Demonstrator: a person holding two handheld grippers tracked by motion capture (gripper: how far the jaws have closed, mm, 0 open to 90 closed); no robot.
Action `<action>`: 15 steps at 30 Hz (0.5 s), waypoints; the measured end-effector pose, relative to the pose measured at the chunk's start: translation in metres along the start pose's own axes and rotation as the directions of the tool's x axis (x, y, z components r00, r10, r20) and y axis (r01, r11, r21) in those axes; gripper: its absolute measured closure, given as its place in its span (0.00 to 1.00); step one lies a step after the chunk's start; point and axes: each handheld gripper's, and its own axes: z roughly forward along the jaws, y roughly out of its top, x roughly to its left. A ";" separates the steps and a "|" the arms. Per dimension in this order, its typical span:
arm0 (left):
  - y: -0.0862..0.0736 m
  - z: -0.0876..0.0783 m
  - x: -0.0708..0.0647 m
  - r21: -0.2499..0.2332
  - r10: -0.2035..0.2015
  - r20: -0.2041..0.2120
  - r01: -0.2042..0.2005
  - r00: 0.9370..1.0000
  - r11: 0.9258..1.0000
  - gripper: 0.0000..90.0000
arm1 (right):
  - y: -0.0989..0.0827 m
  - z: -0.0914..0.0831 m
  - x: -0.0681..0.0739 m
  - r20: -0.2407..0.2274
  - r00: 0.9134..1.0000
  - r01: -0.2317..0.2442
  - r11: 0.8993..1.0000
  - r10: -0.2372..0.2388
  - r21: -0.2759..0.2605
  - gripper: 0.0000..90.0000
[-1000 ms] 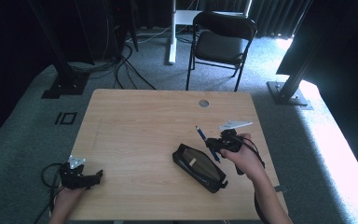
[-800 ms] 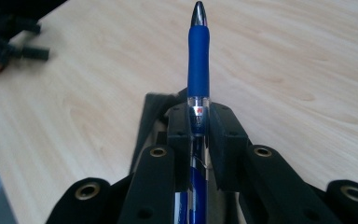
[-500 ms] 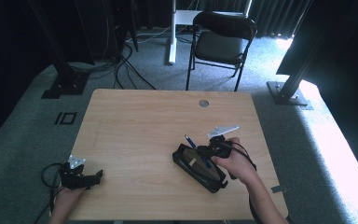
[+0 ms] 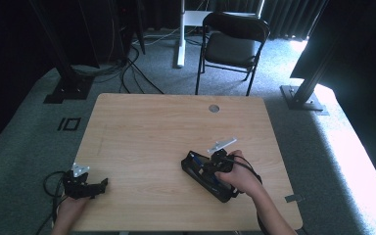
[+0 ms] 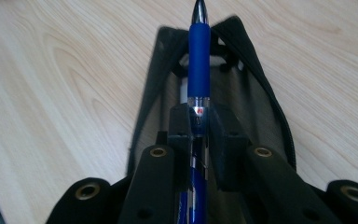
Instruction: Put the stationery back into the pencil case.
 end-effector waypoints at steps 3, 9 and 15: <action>0.000 0.000 0.000 0.000 0.000 0.000 0.000 1.000 1.000 0.01 | -0.001 0.002 -0.001 0.004 1.000 -0.008 1.000 0.008 0.009 0.88; 0.000 0.000 0.000 0.000 0.000 0.000 0.000 1.000 1.000 0.01 | -0.002 0.011 -0.002 0.021 1.000 0.002 0.998 -0.004 0.056 0.88; 0.000 0.000 0.000 0.000 0.000 0.000 0.000 1.000 1.000 0.00 | 0.000 0.017 0.002 0.011 1.000 0.021 0.995 -0.022 0.097 0.88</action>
